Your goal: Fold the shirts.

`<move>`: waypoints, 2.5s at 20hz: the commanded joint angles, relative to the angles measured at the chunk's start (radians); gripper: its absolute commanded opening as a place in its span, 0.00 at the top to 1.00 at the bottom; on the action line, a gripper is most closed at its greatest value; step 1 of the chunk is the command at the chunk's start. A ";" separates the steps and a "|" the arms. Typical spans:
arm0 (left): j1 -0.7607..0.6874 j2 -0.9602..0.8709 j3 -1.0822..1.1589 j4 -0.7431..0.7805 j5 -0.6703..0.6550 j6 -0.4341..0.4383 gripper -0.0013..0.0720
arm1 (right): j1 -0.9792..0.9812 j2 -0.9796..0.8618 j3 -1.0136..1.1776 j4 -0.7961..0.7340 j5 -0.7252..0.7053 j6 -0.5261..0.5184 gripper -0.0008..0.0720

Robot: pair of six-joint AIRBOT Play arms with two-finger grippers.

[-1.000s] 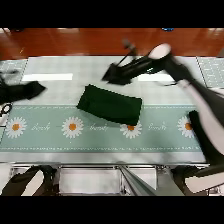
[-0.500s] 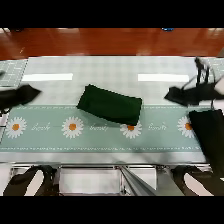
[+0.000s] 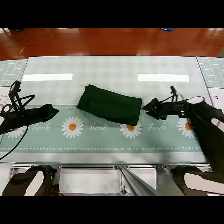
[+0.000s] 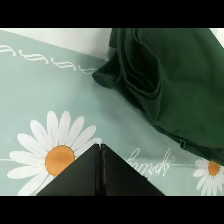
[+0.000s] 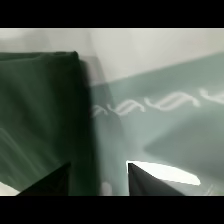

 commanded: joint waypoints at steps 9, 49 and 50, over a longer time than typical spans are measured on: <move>-0.002 -0.002 -0.011 0.000 0.026 -0.004 0.95 | 0.266 -0.220 0.449 -0.022 0.174 -0.011 0.96; -0.003 -0.003 -0.011 0.000 0.131 -0.004 0.95 | -1.038 0.275 0.920 -0.816 0.948 0.358 0.96; -0.003 -0.003 -0.011 0.000 0.148 -0.004 0.95 | -1.073 0.313 0.847 -0.886 0.948 0.359 0.96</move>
